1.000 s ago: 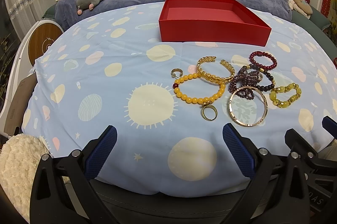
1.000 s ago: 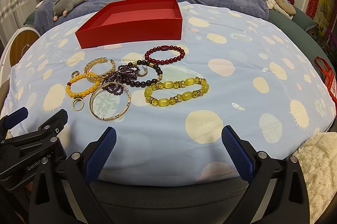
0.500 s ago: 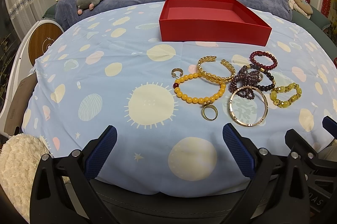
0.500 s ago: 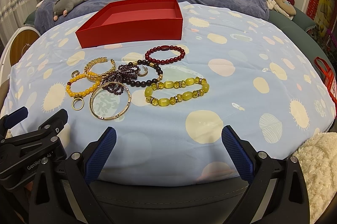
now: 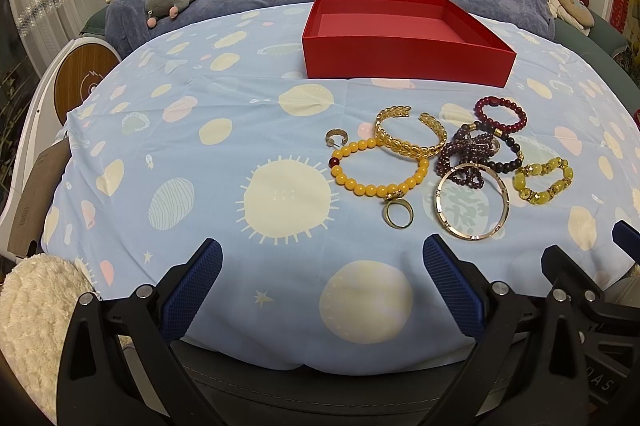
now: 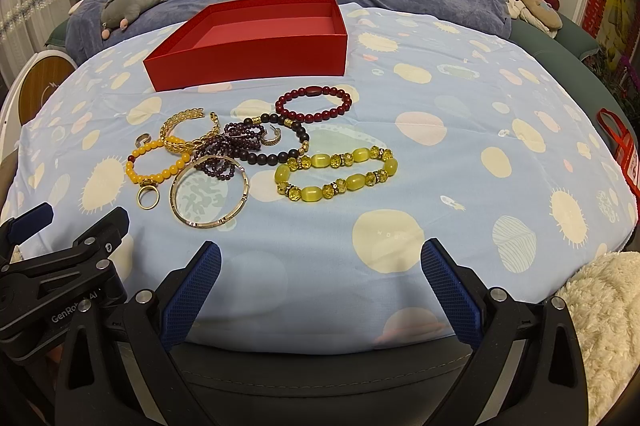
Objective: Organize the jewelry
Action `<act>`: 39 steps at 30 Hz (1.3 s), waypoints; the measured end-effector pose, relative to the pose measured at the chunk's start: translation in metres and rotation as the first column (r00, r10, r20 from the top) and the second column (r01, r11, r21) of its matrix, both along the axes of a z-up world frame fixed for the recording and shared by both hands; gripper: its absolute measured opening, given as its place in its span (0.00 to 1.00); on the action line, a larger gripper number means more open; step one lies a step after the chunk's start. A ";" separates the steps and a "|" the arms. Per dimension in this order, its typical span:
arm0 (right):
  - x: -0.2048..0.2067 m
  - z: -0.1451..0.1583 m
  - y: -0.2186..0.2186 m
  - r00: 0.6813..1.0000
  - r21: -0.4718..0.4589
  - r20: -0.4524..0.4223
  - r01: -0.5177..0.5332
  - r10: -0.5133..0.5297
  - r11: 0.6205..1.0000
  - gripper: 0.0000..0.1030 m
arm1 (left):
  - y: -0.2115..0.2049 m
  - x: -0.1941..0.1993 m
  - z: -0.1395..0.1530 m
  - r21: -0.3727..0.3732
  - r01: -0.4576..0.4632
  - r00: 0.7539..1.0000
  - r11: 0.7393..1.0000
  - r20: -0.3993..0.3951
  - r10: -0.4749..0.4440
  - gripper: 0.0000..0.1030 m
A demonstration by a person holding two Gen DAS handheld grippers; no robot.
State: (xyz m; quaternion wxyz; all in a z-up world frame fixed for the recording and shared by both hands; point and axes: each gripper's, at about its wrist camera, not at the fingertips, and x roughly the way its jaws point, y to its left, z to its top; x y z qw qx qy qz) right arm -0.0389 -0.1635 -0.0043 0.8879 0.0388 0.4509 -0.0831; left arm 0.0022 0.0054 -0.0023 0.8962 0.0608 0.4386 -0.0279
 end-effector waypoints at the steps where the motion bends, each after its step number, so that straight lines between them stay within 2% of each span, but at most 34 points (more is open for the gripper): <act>1: 0.000 0.000 0.000 1.000 0.000 0.000 0.000 0.000 1.000 0.94 | 0.000 0.000 0.000 0.000 0.000 1.000 1.000 0.000 0.000 0.93; 39: 0.001 -0.001 0.001 1.000 -0.003 -0.001 -0.001 0.001 1.000 0.94 | 0.006 -0.005 -0.006 0.007 -0.001 1.000 1.000 -0.013 0.001 0.93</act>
